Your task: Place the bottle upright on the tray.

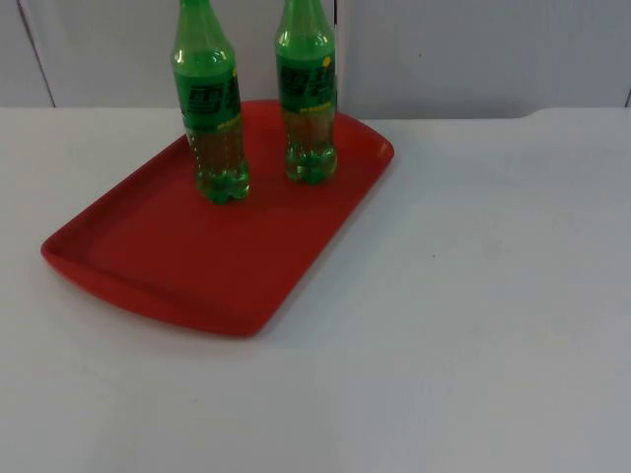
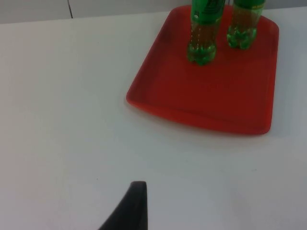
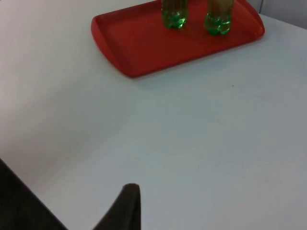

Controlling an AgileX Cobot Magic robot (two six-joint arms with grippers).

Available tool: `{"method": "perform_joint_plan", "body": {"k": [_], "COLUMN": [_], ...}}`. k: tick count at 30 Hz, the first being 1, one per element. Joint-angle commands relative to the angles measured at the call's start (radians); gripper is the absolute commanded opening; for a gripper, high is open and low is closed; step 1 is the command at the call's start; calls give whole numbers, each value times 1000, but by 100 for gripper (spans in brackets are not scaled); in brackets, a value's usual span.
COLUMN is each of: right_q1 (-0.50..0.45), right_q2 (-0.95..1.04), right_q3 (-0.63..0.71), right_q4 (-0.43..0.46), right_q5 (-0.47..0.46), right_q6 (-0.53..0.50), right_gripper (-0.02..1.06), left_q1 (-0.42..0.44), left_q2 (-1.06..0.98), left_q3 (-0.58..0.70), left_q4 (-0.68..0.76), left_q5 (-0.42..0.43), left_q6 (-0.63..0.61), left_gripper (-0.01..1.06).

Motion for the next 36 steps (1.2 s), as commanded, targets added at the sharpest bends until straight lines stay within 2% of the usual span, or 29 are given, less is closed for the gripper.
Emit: {"method": "perform_joint_plan", "body": {"k": [1, 26, 30, 36], "right_q1": [6, -13, -50, -179], "right_q2": [-4, -4, -4, -4], "right_q3": [2, 2, 2, 2], "right_q4": [-5, 2, 2, 2], "right_q5": [-1, -1, -1, -1], "right_q6": [0, 6, 6, 6], "right_gripper": [105, 105, 105, 105], "left_q1": [-2, -2, -2, -2], "left_q2": [-5, -5, -5, -5], "left_q3": [4, 4, 4, 4], "left_q4": [-6, -6, -6, -6], "left_q5": [2, 2, 2, 2], "left_q6": [-5, -5, -5, -5], "left_gripper": [105, 105, 105, 105]}}
